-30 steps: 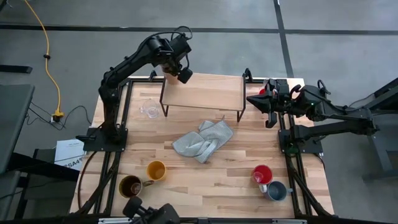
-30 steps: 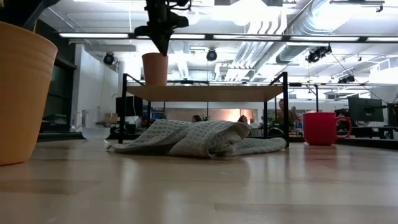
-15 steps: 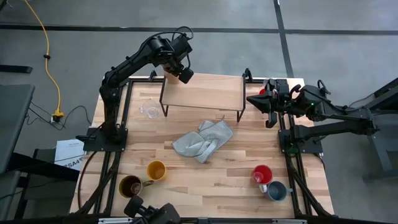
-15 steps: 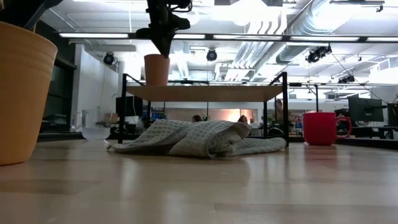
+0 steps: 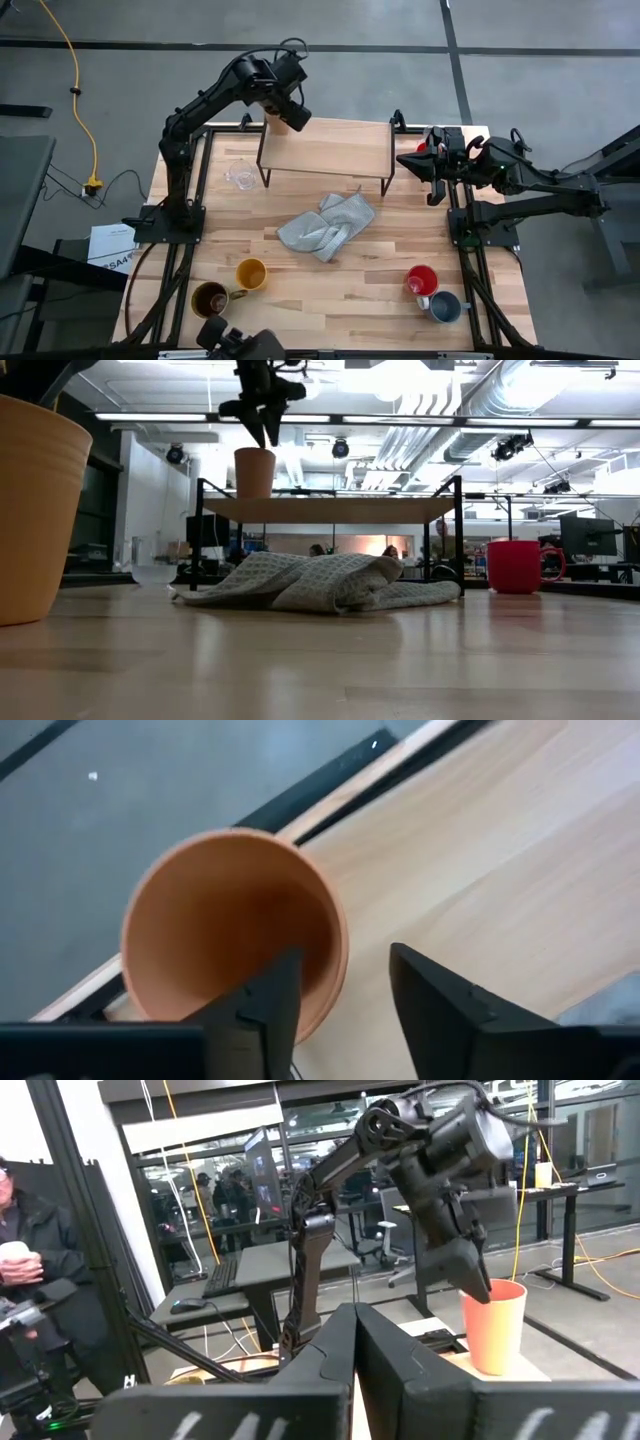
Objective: Stack small to large cups/mugs on shelf
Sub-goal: Put the yellow cup on the shelf
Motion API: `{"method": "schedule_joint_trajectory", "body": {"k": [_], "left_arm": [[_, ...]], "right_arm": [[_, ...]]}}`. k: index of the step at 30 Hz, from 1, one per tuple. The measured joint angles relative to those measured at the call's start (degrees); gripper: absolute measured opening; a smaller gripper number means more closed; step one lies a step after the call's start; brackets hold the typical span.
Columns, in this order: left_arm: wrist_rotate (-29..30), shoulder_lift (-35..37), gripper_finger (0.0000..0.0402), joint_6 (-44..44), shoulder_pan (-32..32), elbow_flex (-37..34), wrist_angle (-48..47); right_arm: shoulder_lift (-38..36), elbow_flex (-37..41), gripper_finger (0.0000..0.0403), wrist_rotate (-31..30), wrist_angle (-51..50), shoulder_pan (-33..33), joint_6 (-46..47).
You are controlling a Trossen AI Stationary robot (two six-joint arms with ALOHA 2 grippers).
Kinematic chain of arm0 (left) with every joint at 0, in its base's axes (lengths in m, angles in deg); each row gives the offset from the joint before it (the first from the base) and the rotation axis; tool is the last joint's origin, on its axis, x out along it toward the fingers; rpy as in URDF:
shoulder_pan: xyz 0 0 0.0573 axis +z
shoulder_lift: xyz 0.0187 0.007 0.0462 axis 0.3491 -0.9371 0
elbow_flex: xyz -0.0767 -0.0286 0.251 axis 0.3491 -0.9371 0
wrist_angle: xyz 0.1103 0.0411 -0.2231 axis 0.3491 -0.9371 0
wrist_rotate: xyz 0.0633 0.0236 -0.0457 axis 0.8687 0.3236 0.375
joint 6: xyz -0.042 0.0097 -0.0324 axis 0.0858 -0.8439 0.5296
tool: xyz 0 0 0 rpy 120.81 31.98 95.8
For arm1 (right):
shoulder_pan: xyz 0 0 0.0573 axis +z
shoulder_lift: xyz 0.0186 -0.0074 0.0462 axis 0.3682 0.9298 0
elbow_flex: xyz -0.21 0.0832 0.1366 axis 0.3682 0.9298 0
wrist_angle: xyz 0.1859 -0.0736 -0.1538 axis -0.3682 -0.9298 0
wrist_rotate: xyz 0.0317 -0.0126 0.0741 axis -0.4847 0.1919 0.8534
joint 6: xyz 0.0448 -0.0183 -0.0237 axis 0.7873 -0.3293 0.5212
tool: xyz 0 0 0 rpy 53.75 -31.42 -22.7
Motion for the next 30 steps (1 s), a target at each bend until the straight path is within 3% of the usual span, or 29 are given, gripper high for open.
{"method": "schedule_joint_trajectory", "body": {"k": [9,18,25,30], "left_arm": [[-2.37,4.8,0.0184,-0.04,-0.15,2.9,3.31],[-3.18,16.17,0.0186,-0.06,-4.43,2.88,13.15],[-0.17,23.68,0.0186,-1.05,-17.42,2.51,20.45],[12.28,27.47,0.0186,-2.89,-32.13,-4.5,25.24]], "right_arm": [[0.0,0.0,0.0,0.0,0.0,0.02,-0.02],[-0.02,0.0,0.0,0.0,0.02,0.01,-0.66],[-0.01,0.0,0.0,0.0,0.54,0.0,-1.37],[-0.02,0.0,0.0,0.0,2.22,0.02,-1.53]]}}
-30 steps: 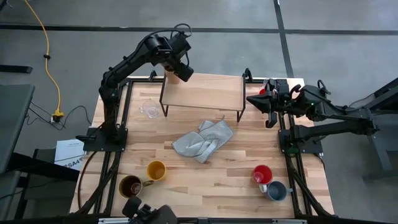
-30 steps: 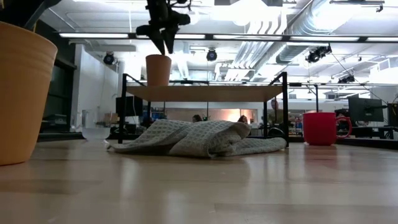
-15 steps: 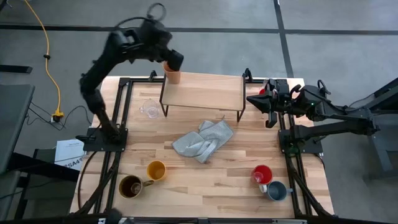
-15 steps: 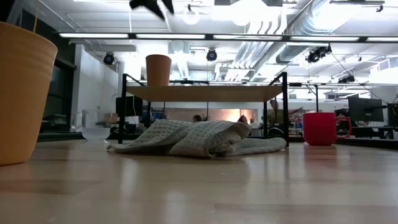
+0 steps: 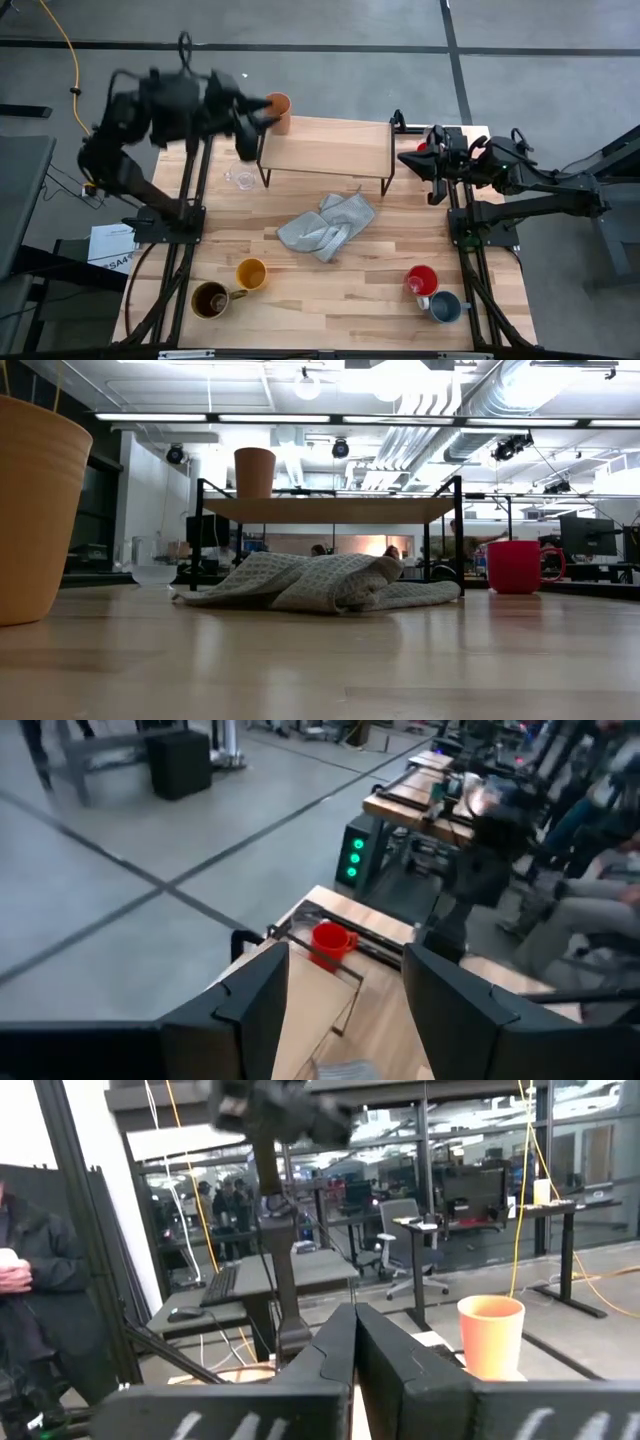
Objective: Stack small to large cups/mugs on shelf
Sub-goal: Put the yellow cup on the shelf
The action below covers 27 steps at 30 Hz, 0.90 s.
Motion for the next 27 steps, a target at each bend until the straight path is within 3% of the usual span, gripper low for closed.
{"method": "schedule_joint_trajectory", "body": {"k": [5,9,12,20,27], "left_arm": [[13.11,6.28,0.0186,0.19,-10.64,-17.44,12.54],[14.1,13.88,0.0186,3.1,-14.57,-35.09,26.88],[8.43,20.63,0.0186,4.01,-15.27,-47.66,38.44],[-18.51,37.05,0.0186,-0.37,-15.13,-71.49,61.72],[-21.05,46.12,0.0186,1.03,-15.13,-77.96,63.35]], "right_arm": [[0.01,0.02,0.0,0.01,1.44,-0.01,0.01],[0.02,0.02,0.0,0.42,1.56,-0.02,0.0],[0.02,0.02,0.0,1.51,1.56,-0.02,0.02],[0.06,0.02,0.0,2.82,1.51,-0.02,3.13],[0.09,0.02,0.0,2.82,1.23,-0.02,3.08]]}}
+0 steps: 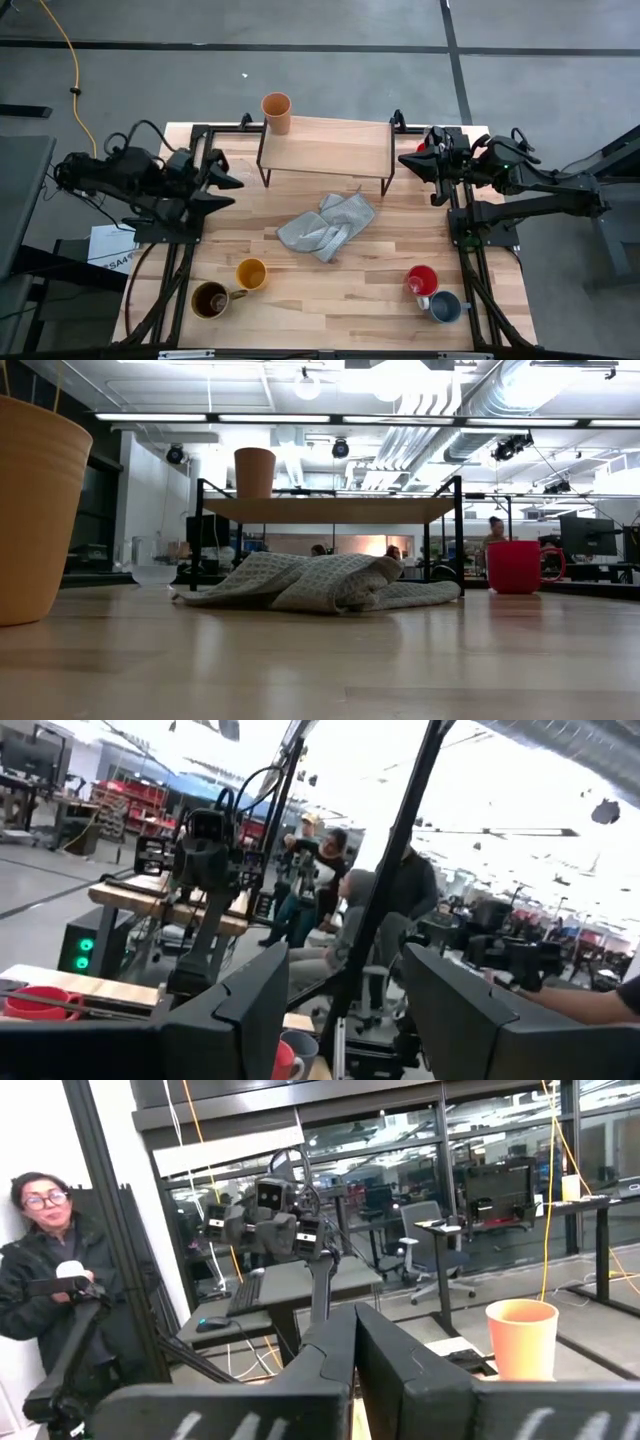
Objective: Stack small to large cups/mugs on shelf
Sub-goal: Put the yellow cup on the shelf
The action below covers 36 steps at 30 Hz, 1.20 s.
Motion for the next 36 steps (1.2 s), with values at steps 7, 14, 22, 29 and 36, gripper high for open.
{"method": "schedule_joint_trajectory", "body": {"k": [7,14,22,29,36], "left_arm": [[3.78,1.08,0.0186,-0.13,-0.02,-0.18,-2.35],[8.0,0.58,0.0186,3.23,0.0,-0.22,-4.74],[7.98,0.55,0.0186,2.57,0.0,-0.22,-4.52],[6.88,-2.1,0.0186,5.48,0.0,-0.16,-4.7],[-1.58,-13.91,0.0186,8.86,-0.01,4.8,-15.78]], "right_arm": [[0.0,0.0,0.0,1.72,-0.21,0.0,-0.04],[-0.02,0.0,0.0,2.14,-2.75,0.0,-0.04],[-0.02,0.0,0.0,2.14,-2.12,0.0,-0.04],[-0.02,0.0,0.0,2.14,-2.16,0.01,-0.04],[-0.02,0.0,0.0,2.12,-2.14,0.01,-0.04]]}}
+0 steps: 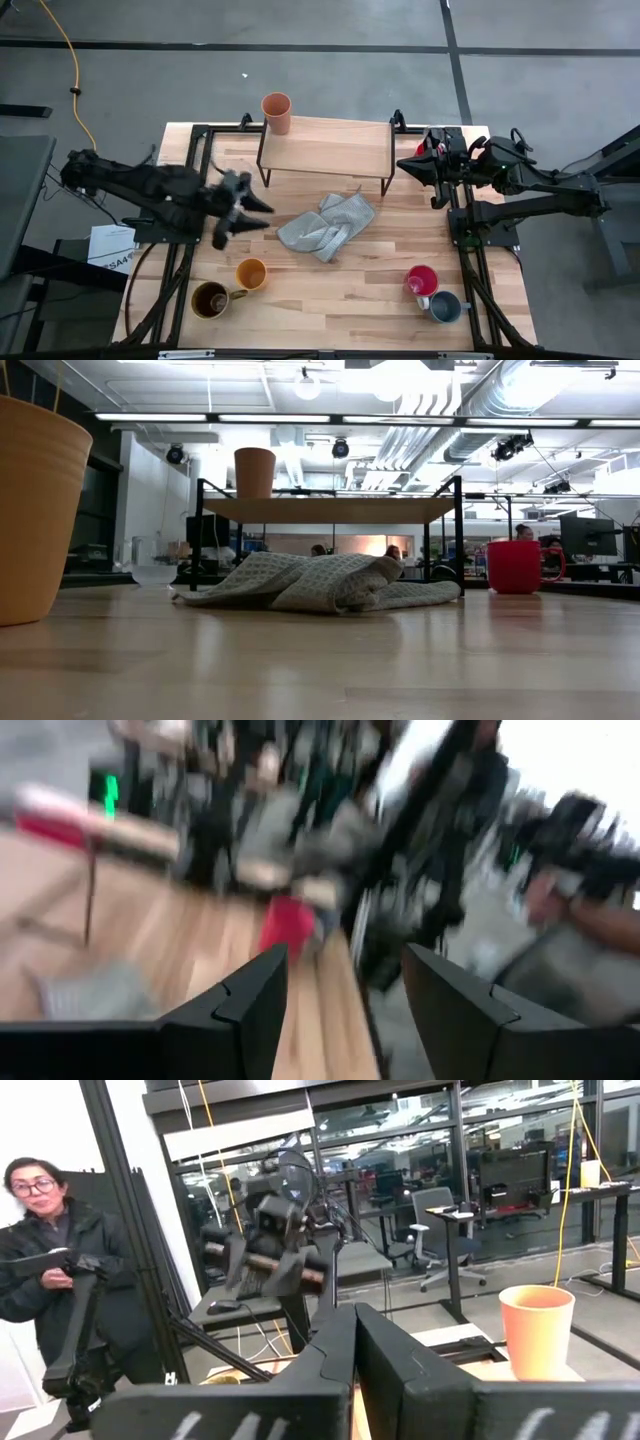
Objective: Stack small to large cups/mugs on shelf
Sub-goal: Put the yellow cup on the shelf
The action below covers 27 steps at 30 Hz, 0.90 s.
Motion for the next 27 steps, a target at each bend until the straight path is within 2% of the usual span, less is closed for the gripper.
{"method": "schedule_joint_trajectory", "body": {"k": [3,9,14,18,27], "left_arm": [[-2.11,-5.63,0.0186,0.32,-0.01,5.55,-13.66],[-1.77,-15.39,0.0186,-2.23,-0.06,15.95,-37.63],[0.27,-21.28,0.0186,-4.12,-3.38,18.65,-53.33],[1.0,-24.16,0.0186,-4.52,-7.53,17.58,-56.09],[0.44,-26.1,0.0186,-1.0,-13.16,11.94,-48.07]], "right_arm": [[-0.02,0.0,0.0,0.0,-0.02,-0.01,-0.01],[0.02,0.0,0.0,0.0,-0.18,-0.01,-0.02],[0.01,0.0,0.0,0.0,-0.57,0.0,-0.02],[0.02,0.0,0.0,0.0,-1.12,-0.01,-0.02],[0.04,0.0,0.0,0.0,-2.23,0.01,-0.02]]}}
